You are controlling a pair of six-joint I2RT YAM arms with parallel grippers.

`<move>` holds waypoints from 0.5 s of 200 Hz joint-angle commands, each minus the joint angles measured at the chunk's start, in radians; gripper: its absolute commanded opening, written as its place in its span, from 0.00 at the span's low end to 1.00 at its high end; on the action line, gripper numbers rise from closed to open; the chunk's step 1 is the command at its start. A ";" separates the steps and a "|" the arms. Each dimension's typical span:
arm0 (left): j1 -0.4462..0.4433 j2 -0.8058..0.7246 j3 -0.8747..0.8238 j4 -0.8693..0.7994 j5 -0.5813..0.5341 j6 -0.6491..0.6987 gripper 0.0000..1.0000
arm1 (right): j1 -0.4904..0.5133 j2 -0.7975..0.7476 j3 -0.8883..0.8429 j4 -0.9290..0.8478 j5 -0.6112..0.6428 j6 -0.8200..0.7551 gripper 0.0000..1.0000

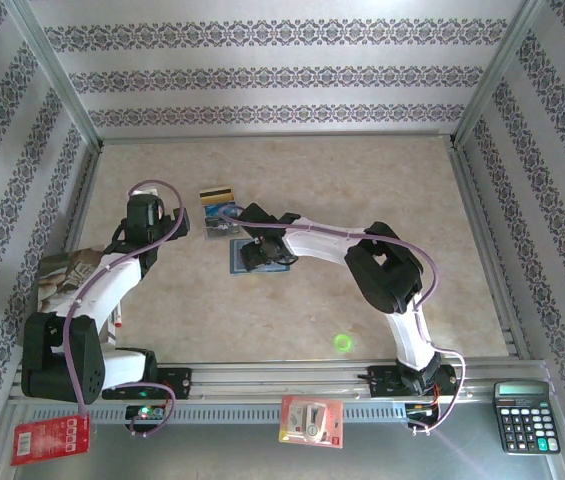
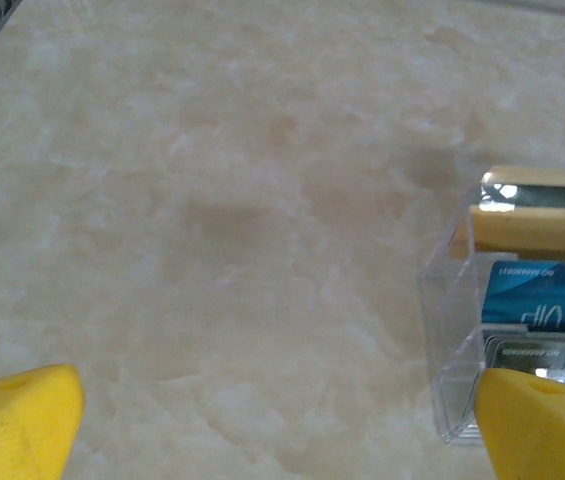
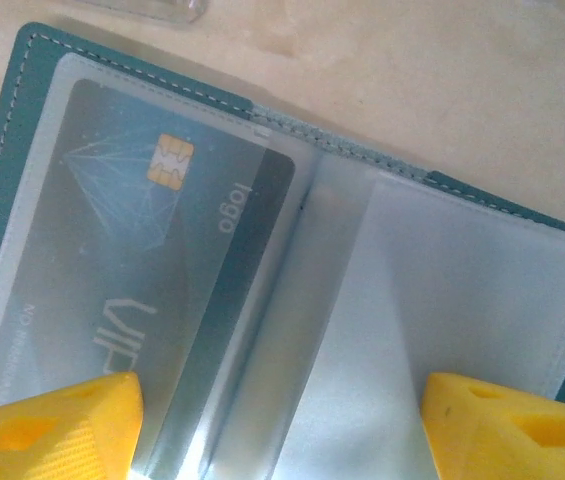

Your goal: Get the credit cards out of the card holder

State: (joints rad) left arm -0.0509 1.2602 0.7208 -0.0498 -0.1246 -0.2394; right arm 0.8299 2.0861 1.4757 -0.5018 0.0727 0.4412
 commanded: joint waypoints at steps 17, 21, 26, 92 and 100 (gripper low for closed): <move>0.011 -0.024 -0.015 -0.019 0.064 -0.042 1.00 | 0.000 0.037 -0.026 -0.047 0.037 0.004 0.74; 0.010 -0.024 -0.013 -0.020 0.086 -0.041 1.00 | -0.002 0.037 -0.031 -0.048 0.036 0.006 0.74; 0.011 -0.020 -0.009 -0.024 0.116 -0.041 1.00 | -0.004 0.037 -0.038 -0.047 0.036 0.009 0.74; -0.021 0.074 0.079 -0.143 0.368 -0.132 1.00 | -0.035 0.020 -0.122 -0.019 -0.014 0.011 0.65; -0.038 0.083 0.094 -0.173 0.374 -0.143 1.00 | -0.037 0.011 -0.130 -0.011 -0.019 0.013 0.65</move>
State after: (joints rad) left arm -0.0570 1.3209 0.7612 -0.1181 0.1528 -0.3210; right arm 0.8204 2.0640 1.4151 -0.4412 0.0849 0.4412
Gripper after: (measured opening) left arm 0.999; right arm 0.657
